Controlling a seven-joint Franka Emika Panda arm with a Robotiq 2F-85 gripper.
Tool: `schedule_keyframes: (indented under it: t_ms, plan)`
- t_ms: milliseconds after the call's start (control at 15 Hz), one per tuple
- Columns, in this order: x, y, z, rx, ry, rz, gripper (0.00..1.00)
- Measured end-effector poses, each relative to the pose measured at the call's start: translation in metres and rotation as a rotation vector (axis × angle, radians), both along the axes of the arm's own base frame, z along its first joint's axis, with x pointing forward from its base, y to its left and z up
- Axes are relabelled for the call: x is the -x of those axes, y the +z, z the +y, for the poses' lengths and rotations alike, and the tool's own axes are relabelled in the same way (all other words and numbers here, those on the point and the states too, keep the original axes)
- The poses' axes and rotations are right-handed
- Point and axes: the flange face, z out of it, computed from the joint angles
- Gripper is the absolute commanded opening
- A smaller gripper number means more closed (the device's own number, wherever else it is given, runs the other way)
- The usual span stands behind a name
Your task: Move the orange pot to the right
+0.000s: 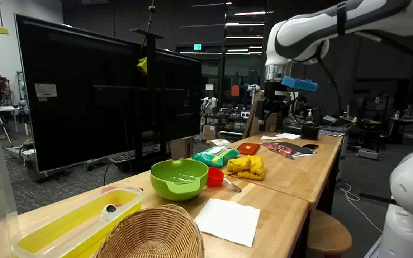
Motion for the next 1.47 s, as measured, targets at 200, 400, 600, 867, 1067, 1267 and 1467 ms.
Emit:
schedule_keyframes:
  t_ms: [200, 400, 600, 867, 1067, 1267, 1467]
  plan:
    - [0.0, 0.001, 0.0, 0.0, 0.0, -0.002, 1.0]
    - [0.0, 0.001, 0.0, 0.0, 0.0, -0.002, 1.0]
    - [0.0, 0.001, 0.0, 0.0, 0.0, -0.002, 1.0]
    - [0.0, 0.0, 0.0, 0.002, 0.013, -0.001, 1.0]
    - [0.0, -0.001, 0.002, 0.012, 0.1, -0.002, 1.0]
    - [0.0, -0.006, 0.009, 0.031, 0.23, 0.016, 1.0]
    - [0.0, -0.016, 0.017, 0.066, 0.362, 0.064, 1.0]
